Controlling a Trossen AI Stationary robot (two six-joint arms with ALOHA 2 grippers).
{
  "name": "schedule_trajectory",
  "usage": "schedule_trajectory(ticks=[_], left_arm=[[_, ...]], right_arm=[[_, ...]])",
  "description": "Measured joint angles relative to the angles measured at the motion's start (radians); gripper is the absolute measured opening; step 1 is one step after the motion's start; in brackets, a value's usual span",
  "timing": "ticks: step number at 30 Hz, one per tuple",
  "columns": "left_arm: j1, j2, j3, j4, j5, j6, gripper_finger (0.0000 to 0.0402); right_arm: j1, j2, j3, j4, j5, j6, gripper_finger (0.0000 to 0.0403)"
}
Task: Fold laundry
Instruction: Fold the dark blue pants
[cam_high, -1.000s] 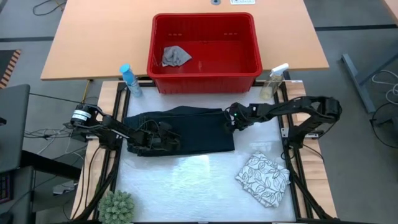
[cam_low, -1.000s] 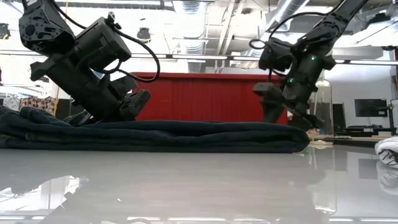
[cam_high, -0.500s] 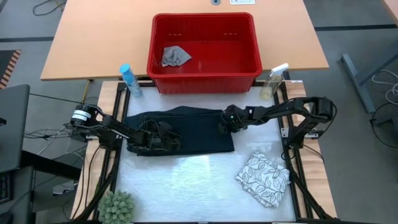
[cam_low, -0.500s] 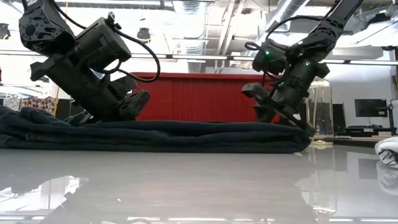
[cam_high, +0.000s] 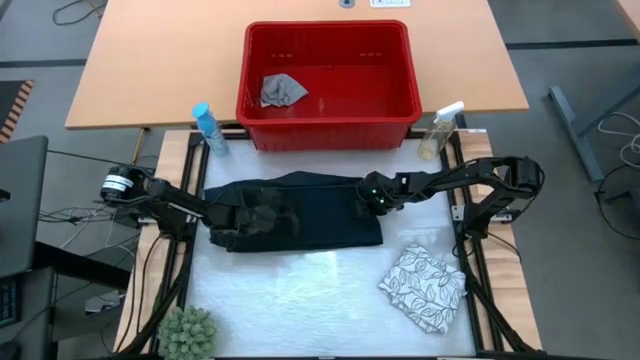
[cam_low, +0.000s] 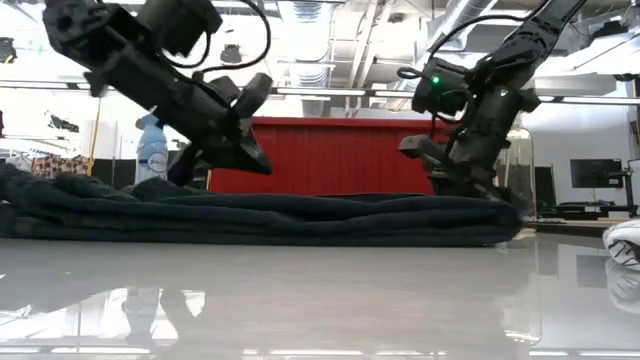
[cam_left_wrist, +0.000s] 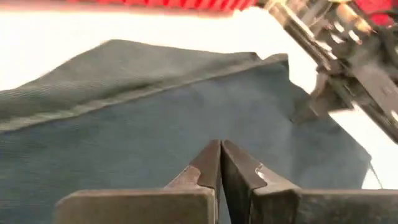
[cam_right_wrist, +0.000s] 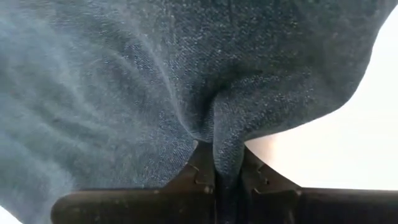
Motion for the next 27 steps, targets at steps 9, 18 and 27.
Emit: schedule_trajectory(ticks=[9,18,27], left_arm=[[0.057,0.067,0.008,0.250,0.041,0.010,0.0000],[0.073,0.262,0.116,0.354,0.160,0.003,0.0000],[0.079,0.510,0.351,0.348,0.344,0.074,0.0000]], right_arm=[[-0.035,-0.203,-0.009,-0.377,0.135,0.042,0.0037],[-0.012,-0.464,-0.007,-0.613,0.177,0.123,0.0037],[0.044,-0.636,-0.006,-0.630,0.178,0.248,0.0037]])
